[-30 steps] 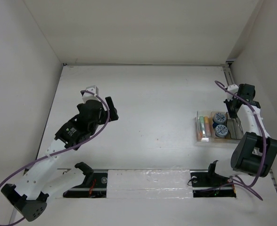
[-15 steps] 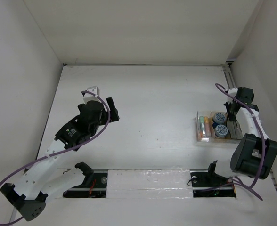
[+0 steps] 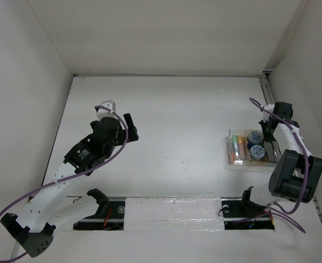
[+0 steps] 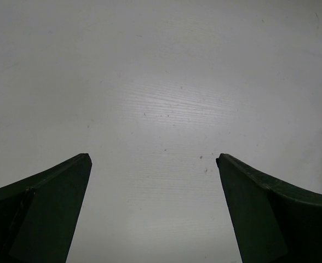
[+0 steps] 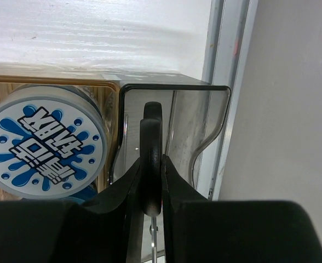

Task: Sort the stationery into containers
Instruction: Place the scissors in the storage box.

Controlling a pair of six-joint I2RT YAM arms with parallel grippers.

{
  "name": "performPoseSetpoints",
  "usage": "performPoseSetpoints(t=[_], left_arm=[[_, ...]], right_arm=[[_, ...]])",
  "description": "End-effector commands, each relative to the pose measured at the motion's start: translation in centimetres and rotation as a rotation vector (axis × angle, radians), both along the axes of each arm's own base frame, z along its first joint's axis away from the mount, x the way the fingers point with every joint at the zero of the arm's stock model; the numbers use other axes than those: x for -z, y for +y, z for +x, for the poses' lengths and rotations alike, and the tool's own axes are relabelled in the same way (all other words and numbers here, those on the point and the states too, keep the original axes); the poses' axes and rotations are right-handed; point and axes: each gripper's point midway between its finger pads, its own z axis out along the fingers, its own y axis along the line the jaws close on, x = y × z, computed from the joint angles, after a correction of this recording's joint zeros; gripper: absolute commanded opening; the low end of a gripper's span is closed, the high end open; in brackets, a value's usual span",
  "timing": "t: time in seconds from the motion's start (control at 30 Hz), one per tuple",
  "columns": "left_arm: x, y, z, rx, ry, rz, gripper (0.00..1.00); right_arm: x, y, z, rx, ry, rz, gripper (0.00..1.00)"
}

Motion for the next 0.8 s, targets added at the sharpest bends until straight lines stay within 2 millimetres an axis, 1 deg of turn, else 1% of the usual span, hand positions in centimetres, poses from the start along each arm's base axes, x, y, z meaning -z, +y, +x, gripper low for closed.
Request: performPoseSetpoints(t=[0.0, 0.07, 0.1, 0.17, 0.2, 0.23, 0.27, 0.33, 0.37, 0.4, 0.47, 0.53, 0.57, 0.6, 0.63, 0.67, 0.73, 0.77], left_arm=[[-0.5, 0.3, 0.0, -0.016, -0.022, -0.012, 1.00], [-0.5, 0.3, 0.0, -0.016, -0.022, -0.012, 1.00], [-0.5, 0.3, 0.0, -0.016, -0.022, -0.012, 1.00], [-0.5, 0.3, 0.0, -0.016, -0.022, -0.012, 1.00], [-0.5, 0.3, 0.0, -0.016, -0.022, -0.012, 1.00], [-0.5, 0.3, 0.0, -0.016, -0.022, -0.012, 1.00], [-0.5, 0.3, 0.0, -0.016, -0.022, -0.012, 1.00], [-0.5, 0.1, -0.1, -0.008, -0.019, -0.016, 1.00], [-0.5, 0.1, -0.1, -0.008, -0.019, -0.016, 1.00], [-0.5, 0.1, -0.1, -0.008, -0.019, -0.016, 1.00], [-0.5, 0.1, -0.1, -0.004, -0.020, -0.008, 1.00], [-0.7, 0.2, -0.2, -0.004, -0.027, -0.014, 1.00], [-0.7, 0.2, -0.2, -0.004, -0.027, -0.014, 1.00], [-0.7, 0.2, -0.2, -0.004, -0.027, -0.014, 1.00], [-0.9, 0.1, -0.1, -0.004, -0.034, -0.019, 1.00], [-0.9, 0.1, -0.1, -0.004, -0.034, -0.019, 1.00], [-0.9, 0.1, -0.1, -0.004, -0.034, -0.019, 1.00], [-0.9, 0.1, -0.1, -0.004, -0.034, -0.019, 1.00]], right_arm=[[-1.3, -0.6, 1.1, 0.016, -0.048, -0.019, 0.00], [-1.7, -0.6, 1.1, 0.016, -0.059, -0.023, 0.00], [-1.2, -0.5, 0.7, 0.016, -0.046, -0.018, 0.00], [-1.7, -0.4, 0.7, 0.025, -0.073, -0.021, 0.05], [-1.5, -0.5, 0.6, 0.037, -0.076, -0.025, 0.09], [-1.8, -0.5, 0.6, 0.038, -0.085, -0.028, 0.30], [-1.8, -0.5, 0.6, 0.045, -0.088, -0.024, 0.36], [-1.8, -0.5, 0.6, 0.045, -0.088, -0.024, 0.38], [-2.2, -0.6, 0.9, 0.045, -0.098, -0.027, 0.44], [-2.1, -0.7, 0.6, 0.050, -0.087, -0.032, 0.50], [-2.1, -0.6, 0.6, 0.058, -0.090, -0.027, 0.57], [-2.4, -0.7, 0.9, 0.058, -0.099, -0.030, 0.60], [-2.8, -0.8, 1.1, 0.058, -0.109, -0.034, 0.60], [-3.0, -0.7, 0.9, 0.058, -0.109, -0.034, 0.62], [-3.7, -0.9, 1.4, 0.058, -0.126, -0.039, 0.64], [-3.9, -0.9, 1.4, 0.065, -0.131, -0.035, 0.64], [-5.8, -1.0, 2.6, 0.075, -0.176, -0.028, 0.71], [-6.2, -1.0, 2.9, 0.089, -0.176, -0.018, 0.74]])
